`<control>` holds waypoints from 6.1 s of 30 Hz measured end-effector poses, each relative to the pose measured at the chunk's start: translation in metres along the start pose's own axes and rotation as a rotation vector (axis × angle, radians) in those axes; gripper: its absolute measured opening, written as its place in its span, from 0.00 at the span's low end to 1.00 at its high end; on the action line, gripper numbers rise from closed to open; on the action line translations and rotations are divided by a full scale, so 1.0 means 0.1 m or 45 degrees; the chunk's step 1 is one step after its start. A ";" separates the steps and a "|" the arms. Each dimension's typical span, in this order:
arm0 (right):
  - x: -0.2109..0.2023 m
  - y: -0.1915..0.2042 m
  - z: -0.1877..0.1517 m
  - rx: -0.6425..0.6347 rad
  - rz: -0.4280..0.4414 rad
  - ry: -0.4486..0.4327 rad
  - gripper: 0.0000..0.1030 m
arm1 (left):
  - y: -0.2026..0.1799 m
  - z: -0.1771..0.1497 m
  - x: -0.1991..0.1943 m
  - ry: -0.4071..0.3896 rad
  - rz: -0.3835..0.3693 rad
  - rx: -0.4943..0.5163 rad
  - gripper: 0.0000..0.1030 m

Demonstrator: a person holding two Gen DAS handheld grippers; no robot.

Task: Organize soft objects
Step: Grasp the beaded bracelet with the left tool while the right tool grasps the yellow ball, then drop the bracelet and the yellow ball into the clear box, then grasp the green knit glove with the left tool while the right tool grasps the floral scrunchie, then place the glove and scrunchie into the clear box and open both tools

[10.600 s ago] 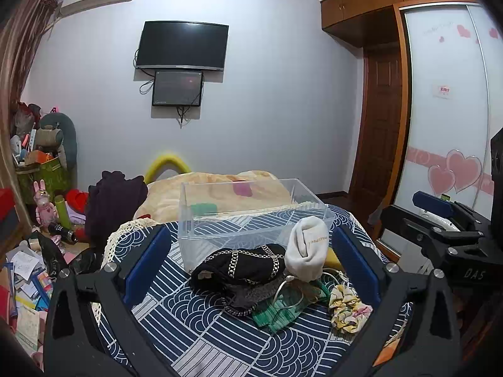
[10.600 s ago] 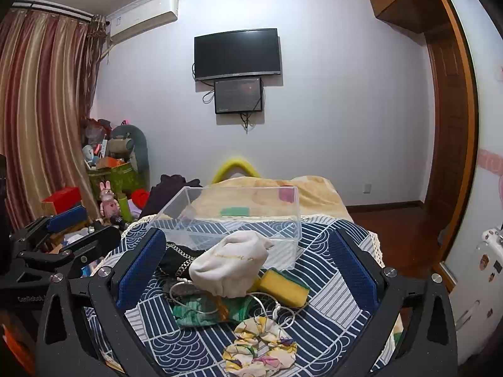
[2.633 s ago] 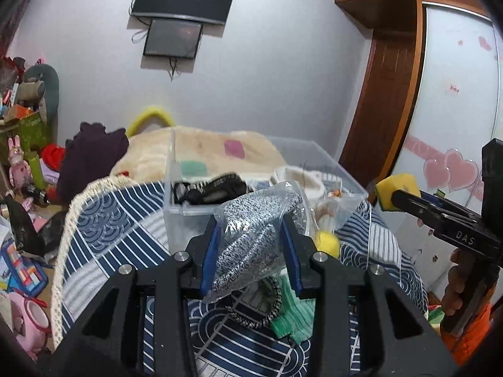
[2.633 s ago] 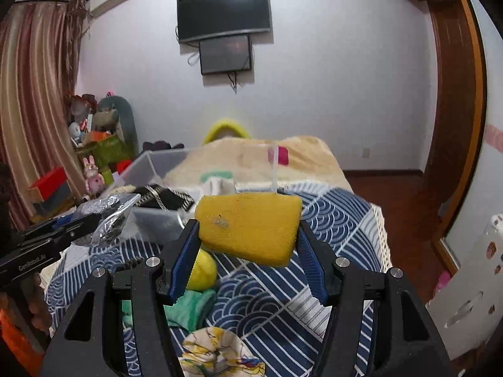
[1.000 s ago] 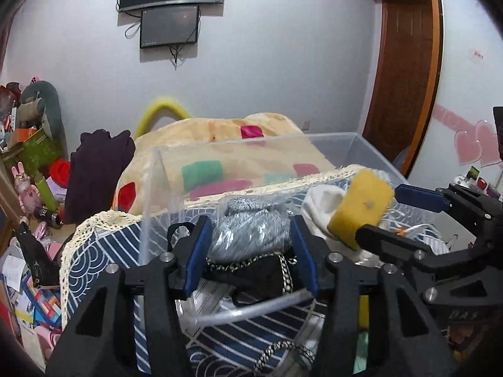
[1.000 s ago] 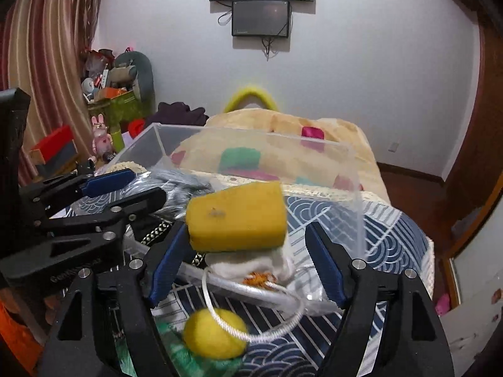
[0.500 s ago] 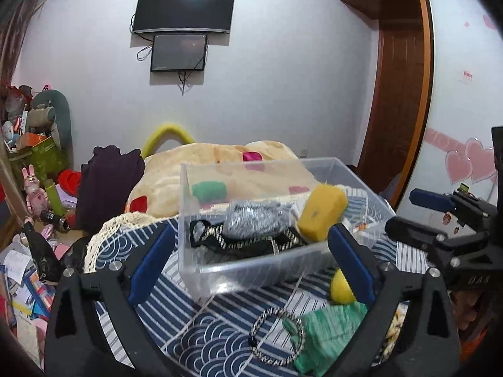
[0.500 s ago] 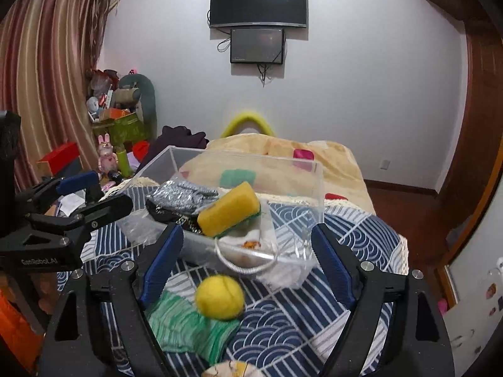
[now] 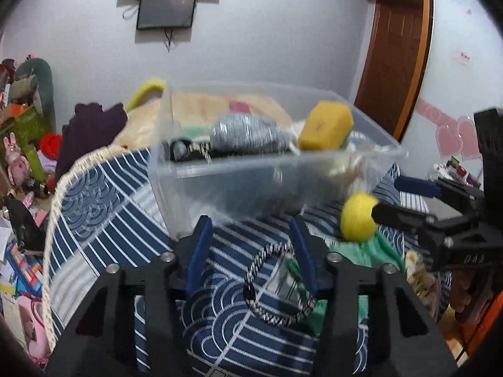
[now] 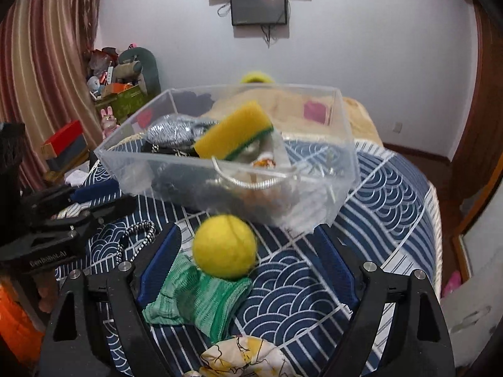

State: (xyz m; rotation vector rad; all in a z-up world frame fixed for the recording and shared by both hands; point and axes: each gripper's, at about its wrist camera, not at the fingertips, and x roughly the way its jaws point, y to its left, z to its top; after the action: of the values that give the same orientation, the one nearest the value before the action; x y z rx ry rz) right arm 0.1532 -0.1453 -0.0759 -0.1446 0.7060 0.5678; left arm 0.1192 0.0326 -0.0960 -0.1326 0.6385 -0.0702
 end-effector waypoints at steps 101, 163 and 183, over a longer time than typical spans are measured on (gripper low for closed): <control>-0.51 -0.07 -0.48 0.000 -0.112 -0.005 0.79 | -0.27 -0.05 -0.40 -0.085 0.088 0.009 1.00; 0.12 -0.14 0.51 0.041 -0.147 -0.127 0.17 | -0.27 0.56 0.25 -0.124 0.090 0.077 0.27; -0.83 0.00 0.51 -0.002 -0.106 -0.411 0.65 | -0.35 0.61 -0.58 -0.351 0.092 0.055 0.88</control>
State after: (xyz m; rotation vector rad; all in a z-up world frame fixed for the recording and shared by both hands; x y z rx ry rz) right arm 0.1317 -0.1662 0.0165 -0.0802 0.3840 0.4973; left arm 0.1082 0.0102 -0.0084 -0.0758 0.3661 0.0043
